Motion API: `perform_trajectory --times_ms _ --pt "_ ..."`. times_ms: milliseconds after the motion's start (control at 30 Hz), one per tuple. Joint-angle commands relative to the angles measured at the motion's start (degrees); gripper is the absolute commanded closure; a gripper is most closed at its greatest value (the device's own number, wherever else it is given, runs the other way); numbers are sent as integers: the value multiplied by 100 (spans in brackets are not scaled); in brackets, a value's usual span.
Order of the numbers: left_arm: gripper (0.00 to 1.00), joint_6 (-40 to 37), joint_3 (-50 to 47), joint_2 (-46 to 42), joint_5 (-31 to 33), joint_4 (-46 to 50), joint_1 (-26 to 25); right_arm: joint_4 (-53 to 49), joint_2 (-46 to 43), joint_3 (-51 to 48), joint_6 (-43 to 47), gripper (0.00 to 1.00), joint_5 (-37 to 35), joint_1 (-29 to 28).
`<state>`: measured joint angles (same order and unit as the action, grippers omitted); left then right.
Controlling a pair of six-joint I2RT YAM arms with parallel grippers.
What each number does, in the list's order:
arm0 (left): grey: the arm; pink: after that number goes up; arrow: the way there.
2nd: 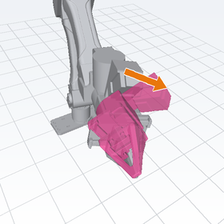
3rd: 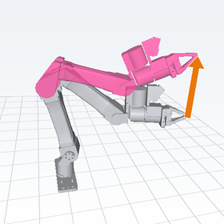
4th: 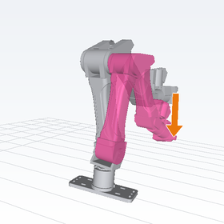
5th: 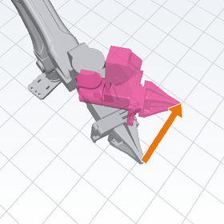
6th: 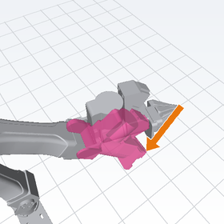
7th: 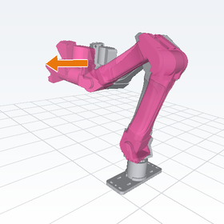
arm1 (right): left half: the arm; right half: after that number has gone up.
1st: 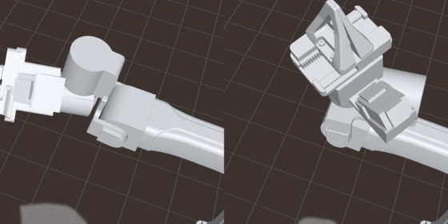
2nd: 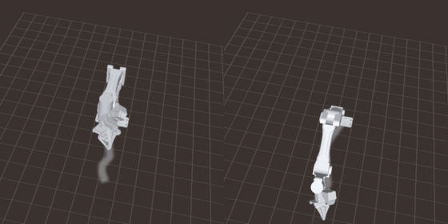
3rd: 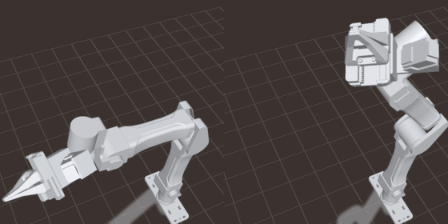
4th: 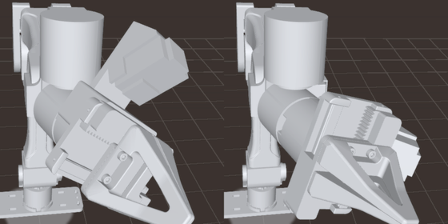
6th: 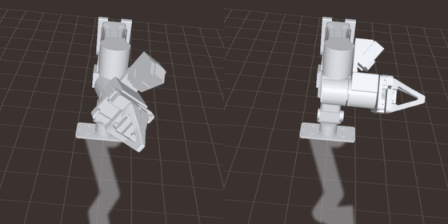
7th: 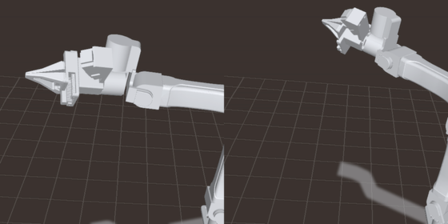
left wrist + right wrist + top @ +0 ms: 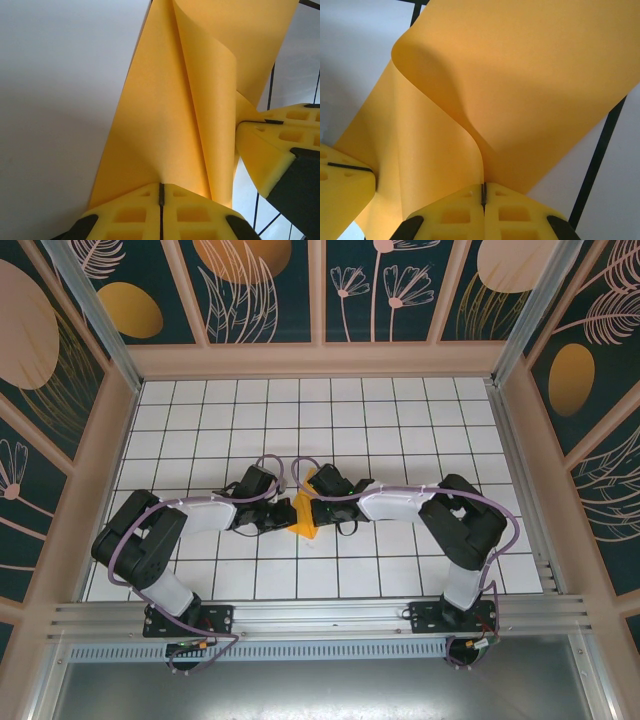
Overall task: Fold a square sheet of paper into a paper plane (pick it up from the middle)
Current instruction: Fold the triangle a second time at the center of the table.
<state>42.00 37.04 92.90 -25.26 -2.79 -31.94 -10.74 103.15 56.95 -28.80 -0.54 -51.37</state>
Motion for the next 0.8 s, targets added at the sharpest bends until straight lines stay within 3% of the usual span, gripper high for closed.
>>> perform_trajectory --times_ms 0,167,333,767 --pt "89 -64 36 -63 124 147 -31 -190 195 27 67 100 -88 -22" --pt "87 204 110 -675 401 105 -28 -184 165 -50 58 100 -111 -13" --pt "100 630 137 -1038 447 -416 16 -141 148 -89 48 100 -93 8" --pt "100 1519 102 -17 -586 -2176 153 -69 175 -155 41 100 -53 31"
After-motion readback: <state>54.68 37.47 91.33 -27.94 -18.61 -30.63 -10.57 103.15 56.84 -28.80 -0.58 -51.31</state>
